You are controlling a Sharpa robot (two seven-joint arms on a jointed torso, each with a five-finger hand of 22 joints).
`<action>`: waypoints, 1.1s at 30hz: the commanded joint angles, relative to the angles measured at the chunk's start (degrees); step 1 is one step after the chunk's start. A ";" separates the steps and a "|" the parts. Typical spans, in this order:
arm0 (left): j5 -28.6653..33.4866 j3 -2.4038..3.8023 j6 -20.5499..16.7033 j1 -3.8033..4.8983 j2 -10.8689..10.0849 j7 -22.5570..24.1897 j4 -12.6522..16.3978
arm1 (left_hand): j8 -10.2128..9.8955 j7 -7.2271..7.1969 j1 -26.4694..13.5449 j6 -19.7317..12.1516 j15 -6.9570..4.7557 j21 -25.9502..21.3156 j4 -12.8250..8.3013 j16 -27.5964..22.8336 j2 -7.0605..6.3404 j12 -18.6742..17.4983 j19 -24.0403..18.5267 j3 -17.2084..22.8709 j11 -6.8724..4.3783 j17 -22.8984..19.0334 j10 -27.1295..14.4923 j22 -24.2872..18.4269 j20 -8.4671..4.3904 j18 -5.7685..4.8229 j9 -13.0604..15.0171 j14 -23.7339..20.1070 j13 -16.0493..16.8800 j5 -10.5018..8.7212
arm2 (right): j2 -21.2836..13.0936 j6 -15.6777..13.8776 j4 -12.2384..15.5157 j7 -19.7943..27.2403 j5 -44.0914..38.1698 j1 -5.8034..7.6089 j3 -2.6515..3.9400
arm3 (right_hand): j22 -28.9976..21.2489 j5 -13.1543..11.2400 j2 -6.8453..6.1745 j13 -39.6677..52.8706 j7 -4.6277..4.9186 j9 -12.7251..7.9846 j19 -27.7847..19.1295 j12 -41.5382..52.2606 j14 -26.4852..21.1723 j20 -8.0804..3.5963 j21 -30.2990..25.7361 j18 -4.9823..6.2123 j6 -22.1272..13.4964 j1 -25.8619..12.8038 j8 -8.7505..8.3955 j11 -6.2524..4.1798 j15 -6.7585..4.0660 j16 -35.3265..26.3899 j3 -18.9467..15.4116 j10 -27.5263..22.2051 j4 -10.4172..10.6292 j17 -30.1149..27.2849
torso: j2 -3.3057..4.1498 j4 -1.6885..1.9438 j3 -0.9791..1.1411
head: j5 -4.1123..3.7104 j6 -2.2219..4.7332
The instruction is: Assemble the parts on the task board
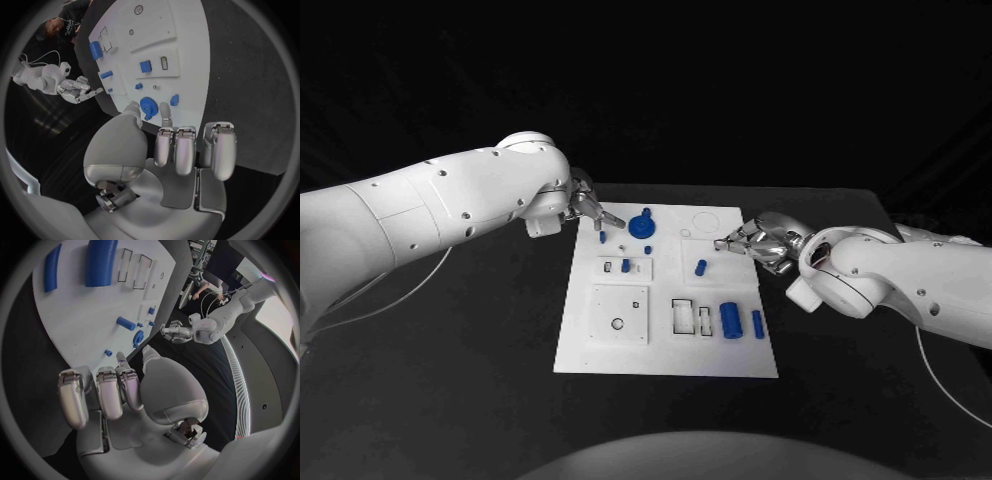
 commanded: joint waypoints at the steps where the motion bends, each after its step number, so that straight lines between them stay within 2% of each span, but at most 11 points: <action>1: -1.61 -0.25 1.40 0.11 0.93 2.33 -1.41 | 0.17 -0.42 0.96 -0.08 -0.25 0.36 -0.05 0.15 0.36 0.14 6.13 0.51 -0.34 15.07 6.07 15.10 -0.16 -0.86 0.17 6.07 15.09 0.15 | 0.05 0.85 0.06 0.02 -0.49 -0.05 -0.02 | 15.09 0.38 0.62 15.06 0.21 0.09 6.00 -0.28 6.08 0.46 0.26 -0.81 -0.36 -0.17 0.25 0.44 0.42 0.23 -0.22 5.90 0.02 15.09 | 0.05 -0.02 0.00 | 0.12 0.03; 6: -2.89 -0.51 2.62 -0.20 2.45 2.64 -3.98 | 0.01 -0.52 2.01 -0.11 -0.37 0.36 -0.10 0.15 1.33 0.14 6.13 0.88 -0.43 15.07 6.07 15.10 -0.28 -0.86 0.37 6.07 15.09 -0.02 | 0.08 0.88 0.16 0.04 -0.49 -0.06 -0.02 | 15.09 0.38 0.62 15.06 0.21 0.09 6.00 -0.28 6.08 0.46 0.26 -0.81 -0.36 -0.17 0.25 0.44 0.42 0.23 -0.22 5.90 0.02 15.09 | 0.09 -0.12 -0.04 | 0.22 0.17; 16: -4.56 -0.65 4.64 -1.54 4.88 2.13 -8.42 | -0.32 -0.54 2.28 -0.13 -0.42 0.36 -0.09 0.15 1.93 0.14 6.13 0.95 -0.46 15.07 6.07 15.10 -0.34 -0.86 0.30 6.07 15.09 -0.12 | -0.03 0.91 0.31 -0.05 -0.48 -0.06 -0.02 | 15.09 0.39 0.65 15.06 0.22 0.09 6.00 -0.28 6.08 0.48 0.26 -0.81 -0.38 -0.16 0.26 0.45 0.44 0.23 -0.22 5.90 0.01 15.09 | 0.06 -0.06 0.00 | 0.01 0.08; 29: -6.18 -0.67 5.01 -2.20 5.63 1.69 -10.94 | -0.44 -0.54 2.28 -0.07 -0.44 0.36 -0.07 0.15 2.14 0.14 6.13 0.93 -0.46 15.07 6.07 15.10 -0.36 -0.86 0.27 6.07 15.09 -0.17 | -0.21 0.79 0.53 -0.05 -0.48 -0.05 -0.02 | 15.09 0.41 0.67 15.06 0.23 0.09 6.00 -0.28 6.08 0.49 0.26 -0.81 -0.39 -0.13 0.26 0.46 0.45 0.23 -0.21 5.90 0.00 15.09 | 0.03 0.03 -0.03 | -0.10 -0.09; 33: -6.17 -0.67 4.68 -2.44 5.89 2.03 -11.31 | -1.26 -0.43 2.15 -0.31 -0.46 0.36 -0.08 0.15 2.30 0.14 6.13 0.64 -0.39 15.07 6.07 15.10 -0.41 -0.86 -0.14 6.07 15.09 -0.24 | -0.20 0.84 0.54 -0.04 -0.48 -0.05 -0.02 | 15.09 0.43 0.68 15.06 0.24 0.10 6.00 -0.28 6.08 0.50 0.26 -0.81 -0.40 -0.11 0.27 0.48 0.46 0.23 -0.21 5.90 -0.02 15.09 | 0.02 0.00 -0.03 | -0.07 -0.27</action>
